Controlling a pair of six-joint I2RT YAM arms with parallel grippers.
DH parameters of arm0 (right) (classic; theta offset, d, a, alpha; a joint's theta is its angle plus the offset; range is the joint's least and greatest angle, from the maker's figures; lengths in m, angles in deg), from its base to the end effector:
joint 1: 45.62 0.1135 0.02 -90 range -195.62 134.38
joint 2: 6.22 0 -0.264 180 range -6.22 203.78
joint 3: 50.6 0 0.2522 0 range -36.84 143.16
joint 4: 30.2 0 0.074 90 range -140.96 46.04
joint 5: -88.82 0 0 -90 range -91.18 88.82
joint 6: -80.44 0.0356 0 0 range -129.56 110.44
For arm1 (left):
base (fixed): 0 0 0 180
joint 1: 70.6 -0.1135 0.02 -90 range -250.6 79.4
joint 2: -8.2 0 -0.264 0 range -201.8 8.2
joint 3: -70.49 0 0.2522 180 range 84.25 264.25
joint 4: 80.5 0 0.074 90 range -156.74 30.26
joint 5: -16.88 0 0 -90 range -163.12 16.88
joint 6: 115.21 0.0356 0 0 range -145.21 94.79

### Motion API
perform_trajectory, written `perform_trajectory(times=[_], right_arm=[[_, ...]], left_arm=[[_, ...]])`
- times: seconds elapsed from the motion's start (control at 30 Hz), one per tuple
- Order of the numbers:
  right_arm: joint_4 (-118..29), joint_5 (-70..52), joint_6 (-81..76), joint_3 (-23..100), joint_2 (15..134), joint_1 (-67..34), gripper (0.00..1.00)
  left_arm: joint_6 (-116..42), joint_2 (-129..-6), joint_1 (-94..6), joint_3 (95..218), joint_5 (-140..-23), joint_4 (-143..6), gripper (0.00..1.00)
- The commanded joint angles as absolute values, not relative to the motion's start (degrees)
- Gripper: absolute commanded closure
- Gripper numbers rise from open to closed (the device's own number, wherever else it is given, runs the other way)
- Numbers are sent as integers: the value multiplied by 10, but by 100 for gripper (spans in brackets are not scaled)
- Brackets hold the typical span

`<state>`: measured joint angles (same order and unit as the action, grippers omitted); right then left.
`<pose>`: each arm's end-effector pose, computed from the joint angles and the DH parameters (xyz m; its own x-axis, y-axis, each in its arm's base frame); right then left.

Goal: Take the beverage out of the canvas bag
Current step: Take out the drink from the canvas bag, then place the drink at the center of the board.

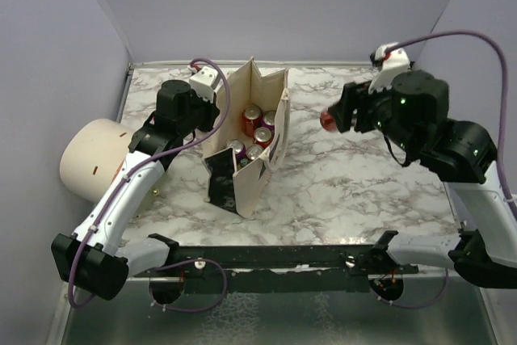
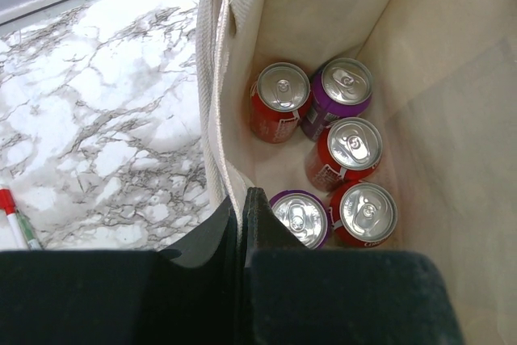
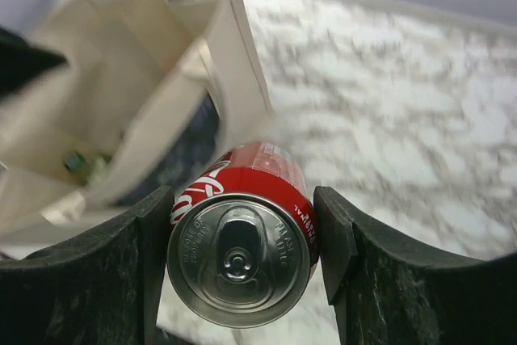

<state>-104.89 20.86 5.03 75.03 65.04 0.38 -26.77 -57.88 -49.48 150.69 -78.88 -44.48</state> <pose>0.1363 0.1220 0.5313 -0.3398 -0.0158 -0.9404 -0.3479 0.9310 0.1101 0.2404 -0.0967 0.3755 -0.3599 0.1100 -0.9265 0.4357 0.8979 -0.0627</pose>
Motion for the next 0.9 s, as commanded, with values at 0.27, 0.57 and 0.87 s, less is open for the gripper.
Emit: perform_trajectory(times=[0.27, 0.57, 0.87], right_arm=[[-935, 221, 221, 280, 476, 3, 98], [-763, 245, 228, 75, 420, 3, 98], [-735, 283, 286, 17, 458, 3, 98]], left_arm=[[-280, -545, -495, 1544, -801, -473, 100], [-279, -543, -495, 1543, -803, -479, 100], [-299, -532, -495, 1519, -803, -489, 100]])
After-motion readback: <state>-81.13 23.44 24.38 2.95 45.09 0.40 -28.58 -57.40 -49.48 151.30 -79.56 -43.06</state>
